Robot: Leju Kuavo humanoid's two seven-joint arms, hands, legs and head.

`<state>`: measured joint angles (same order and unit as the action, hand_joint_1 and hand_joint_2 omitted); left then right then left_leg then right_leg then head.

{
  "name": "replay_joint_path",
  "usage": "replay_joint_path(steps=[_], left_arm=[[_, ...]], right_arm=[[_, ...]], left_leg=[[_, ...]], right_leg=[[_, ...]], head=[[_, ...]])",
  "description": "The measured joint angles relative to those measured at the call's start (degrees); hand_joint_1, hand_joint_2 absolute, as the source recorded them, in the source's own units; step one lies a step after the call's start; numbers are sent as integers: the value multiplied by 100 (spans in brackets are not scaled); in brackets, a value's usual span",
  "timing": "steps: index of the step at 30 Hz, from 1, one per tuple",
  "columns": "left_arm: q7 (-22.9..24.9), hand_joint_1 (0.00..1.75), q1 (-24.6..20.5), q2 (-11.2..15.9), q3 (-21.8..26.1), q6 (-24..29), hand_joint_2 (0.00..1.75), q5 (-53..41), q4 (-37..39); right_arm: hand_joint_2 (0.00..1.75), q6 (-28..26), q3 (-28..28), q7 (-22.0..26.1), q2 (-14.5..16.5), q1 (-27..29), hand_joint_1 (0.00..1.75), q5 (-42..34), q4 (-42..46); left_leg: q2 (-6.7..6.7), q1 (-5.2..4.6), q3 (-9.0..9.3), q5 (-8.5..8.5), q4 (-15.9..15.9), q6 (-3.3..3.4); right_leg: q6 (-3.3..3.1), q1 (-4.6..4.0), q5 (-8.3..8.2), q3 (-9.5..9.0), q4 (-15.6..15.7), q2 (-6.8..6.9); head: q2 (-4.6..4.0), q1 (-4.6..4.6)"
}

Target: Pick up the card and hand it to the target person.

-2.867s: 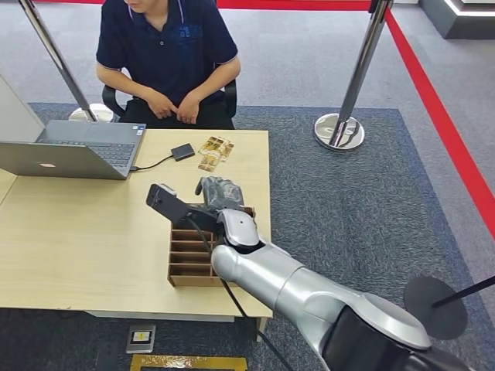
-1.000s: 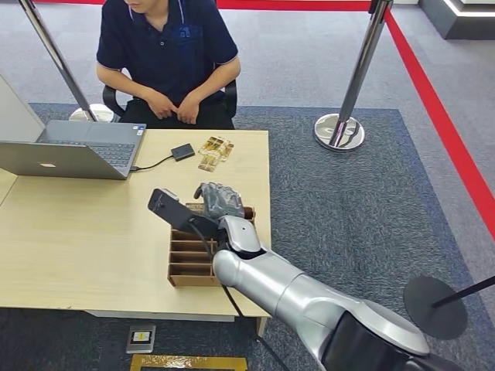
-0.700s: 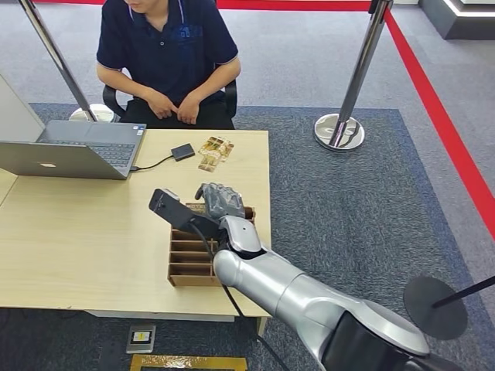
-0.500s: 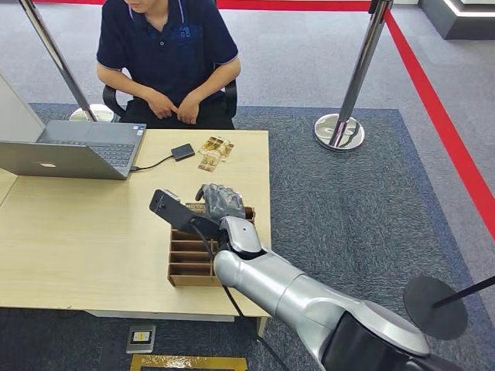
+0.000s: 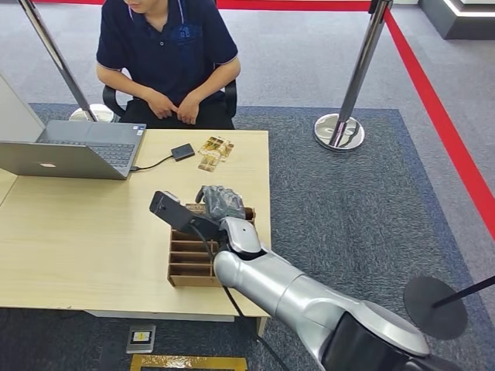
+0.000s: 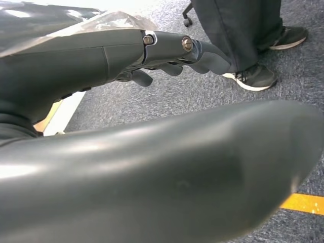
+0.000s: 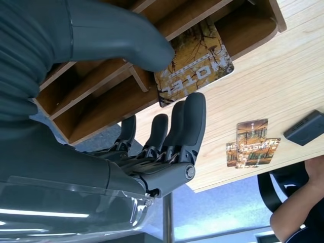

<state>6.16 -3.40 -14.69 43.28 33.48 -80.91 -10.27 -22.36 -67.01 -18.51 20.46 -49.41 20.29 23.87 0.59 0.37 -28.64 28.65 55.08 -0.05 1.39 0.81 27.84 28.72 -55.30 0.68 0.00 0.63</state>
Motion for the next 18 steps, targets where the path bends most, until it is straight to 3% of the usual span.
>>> replay_joint_path(steps=[18], left_arm=[[-43, 0, 0, 0, 0, -15, 0, 0, 0]], right_arm=[[175, -34, 0, 52, 2, 3, 94, 35, -85]], left_leg=[[0, 0, 1, -1, 0, 0]], right_leg=[[0, 0, -1, -1, 0, 0]], head=[[0, 1]])
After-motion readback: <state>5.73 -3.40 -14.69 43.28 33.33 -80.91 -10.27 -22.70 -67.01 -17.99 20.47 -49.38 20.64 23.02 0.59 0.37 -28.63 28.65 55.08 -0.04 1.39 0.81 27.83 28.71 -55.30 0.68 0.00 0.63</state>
